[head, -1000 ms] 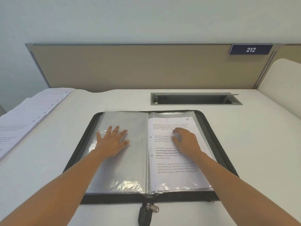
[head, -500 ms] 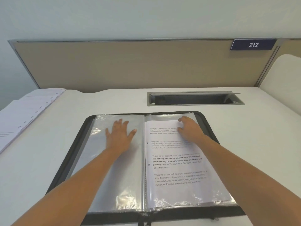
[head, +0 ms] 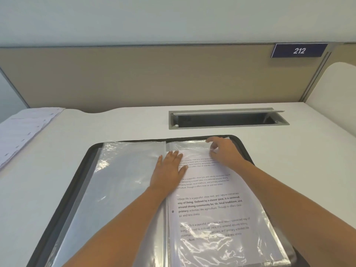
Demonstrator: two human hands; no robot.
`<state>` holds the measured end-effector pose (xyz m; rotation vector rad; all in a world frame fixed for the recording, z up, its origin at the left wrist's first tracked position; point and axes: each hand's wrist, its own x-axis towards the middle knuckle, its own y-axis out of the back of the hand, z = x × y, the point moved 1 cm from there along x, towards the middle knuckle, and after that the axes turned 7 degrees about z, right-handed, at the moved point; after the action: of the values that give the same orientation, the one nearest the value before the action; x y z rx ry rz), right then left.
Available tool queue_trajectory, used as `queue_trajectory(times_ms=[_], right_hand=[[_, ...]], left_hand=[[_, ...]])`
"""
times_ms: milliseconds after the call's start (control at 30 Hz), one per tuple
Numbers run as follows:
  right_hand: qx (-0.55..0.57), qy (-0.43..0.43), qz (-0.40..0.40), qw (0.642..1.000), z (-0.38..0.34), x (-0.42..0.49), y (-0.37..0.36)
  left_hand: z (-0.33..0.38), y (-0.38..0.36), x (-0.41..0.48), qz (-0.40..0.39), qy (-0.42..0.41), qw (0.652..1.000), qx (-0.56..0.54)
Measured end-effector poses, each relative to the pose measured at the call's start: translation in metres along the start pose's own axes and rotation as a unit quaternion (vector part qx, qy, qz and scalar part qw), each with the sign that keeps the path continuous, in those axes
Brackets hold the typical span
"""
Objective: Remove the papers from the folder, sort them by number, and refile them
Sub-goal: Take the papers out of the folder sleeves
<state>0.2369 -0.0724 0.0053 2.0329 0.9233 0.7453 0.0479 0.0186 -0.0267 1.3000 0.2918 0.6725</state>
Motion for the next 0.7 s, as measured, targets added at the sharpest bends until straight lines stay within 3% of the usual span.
queue_trajectory(times_ms=[167, 300, 433, 700], right_hand=[[-0.067, 0.032, -0.107, 0.991, -0.019, 0.020, 0.000], [-0.004, 0.023, -0.164, 0.986, -0.037, 0.033, 0.004], [0.073, -0.060, -0.219, 0.971, -0.047, 0.052, 0.006], [-0.079, -0.051, -0.316, 0.944, -0.050, 0.078, 0.008]], left_hand=[[-0.004, -0.004, 0.000, 0.038, 0.002, 0.998, -0.040], [-0.006, -0.006, -0.001, 0.056, 0.005, 0.996, -0.073], [-0.006, -0.004, -0.001, 0.070, 0.008, 0.993, -0.097], [-0.005, 0.001, -0.003, 0.071, 0.030, 0.988, -0.132]])
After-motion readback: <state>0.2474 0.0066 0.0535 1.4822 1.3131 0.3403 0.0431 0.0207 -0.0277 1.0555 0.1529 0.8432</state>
